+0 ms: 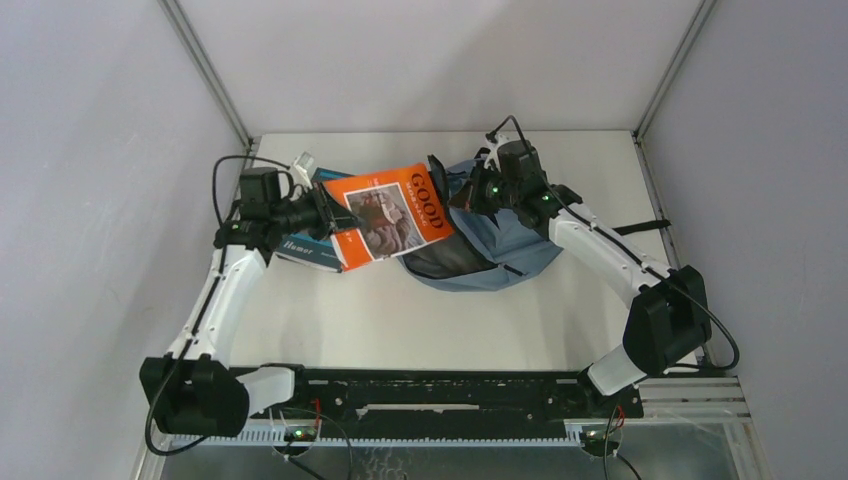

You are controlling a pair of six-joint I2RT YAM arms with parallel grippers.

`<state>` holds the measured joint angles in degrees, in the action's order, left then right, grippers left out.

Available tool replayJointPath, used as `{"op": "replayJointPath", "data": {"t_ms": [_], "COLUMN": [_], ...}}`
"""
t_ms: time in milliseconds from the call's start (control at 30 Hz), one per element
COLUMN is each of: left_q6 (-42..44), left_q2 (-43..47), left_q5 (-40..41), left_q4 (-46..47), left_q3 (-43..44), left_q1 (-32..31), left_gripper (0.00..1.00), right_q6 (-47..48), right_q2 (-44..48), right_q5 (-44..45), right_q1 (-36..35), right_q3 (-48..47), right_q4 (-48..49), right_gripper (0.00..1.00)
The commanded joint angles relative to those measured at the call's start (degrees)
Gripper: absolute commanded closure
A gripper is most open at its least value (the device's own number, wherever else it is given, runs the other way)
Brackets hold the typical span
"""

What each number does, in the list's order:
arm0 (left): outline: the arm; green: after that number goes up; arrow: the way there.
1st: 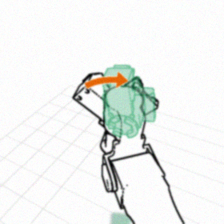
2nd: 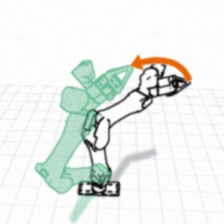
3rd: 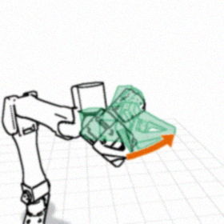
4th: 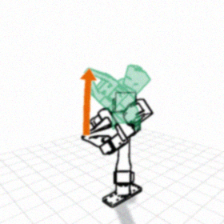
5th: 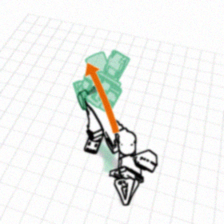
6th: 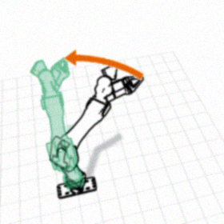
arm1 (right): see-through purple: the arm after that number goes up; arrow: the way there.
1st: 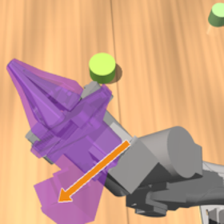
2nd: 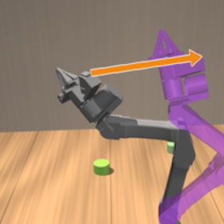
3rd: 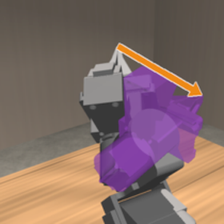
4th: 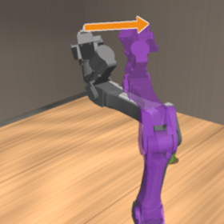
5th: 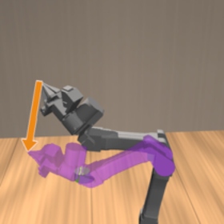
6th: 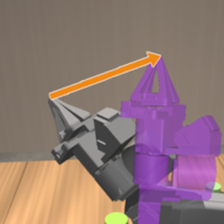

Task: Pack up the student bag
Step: Place the book in the student bag.

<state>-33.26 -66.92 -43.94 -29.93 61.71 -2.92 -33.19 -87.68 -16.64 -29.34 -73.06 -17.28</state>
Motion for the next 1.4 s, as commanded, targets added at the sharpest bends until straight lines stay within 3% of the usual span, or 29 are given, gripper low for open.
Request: {"op": "replayJointPath", "data": {"t_ms": [0,133,267,400,833,967,1067,1133,1367], "left_q6": [-7.06,-9.74,-11.27,-19.14,-32.88,-33.79,-31.16,-27.97,-13.19], "left_q2": [0.24,-3.19,-10.94,-17.03,-40.74,-46.48,-50.08,-51.28,-45.64], "left_q5": [-3.99,-3.79,-1.26,0.46,3.96,4.49,4.91,5.21,13.04], "left_q4": [7.19,11.88,14.27,26.65,44.93,46.65,43.85,38.56,17.17], "left_q3": [-4.13,-5.39,-3.18,-2.56,10.77,15.4,19.74,22.48,25.32], "left_q1": [-0.6,-2.75,-8.86,-13.36,-22.08,-23.76,-24.4,-24.5,-24.5], "left_gripper": [1.0,1.0,1.0,1.0,1.0,0.99,0.63,0.46,0.1], "right_q6": [-1.91,-2.18,-0.24,-0.37,-2.44,-3.34,-4.63,-6.03,-9.95], "right_q2": [2.74,2.95,3.7,4.55,6.21,5.9,5.52,5.57,6.46], "right_q5": [-1.61,-2.61,-2.03,-2.37,-4.25,-3.61,-2.3,-1.23,1.56], "right_q1": [0.2,0.17,-1.35,-2.2,-5.3,-6.21,-6.6,-6.44,-4.68], "right_q3": [-0.77,-0.77,-0.77,-0.71,-0.75,-0.71,-0.33,0.64,6.15], "right_q4": [5.23,5.67,5.97,5.83,5.24,5.19,4.75,4.9,6.87], "right_gripper": [1.0,1.0,1.0,1.0,1.0,1.0,1.0,1.0,1.0]}}
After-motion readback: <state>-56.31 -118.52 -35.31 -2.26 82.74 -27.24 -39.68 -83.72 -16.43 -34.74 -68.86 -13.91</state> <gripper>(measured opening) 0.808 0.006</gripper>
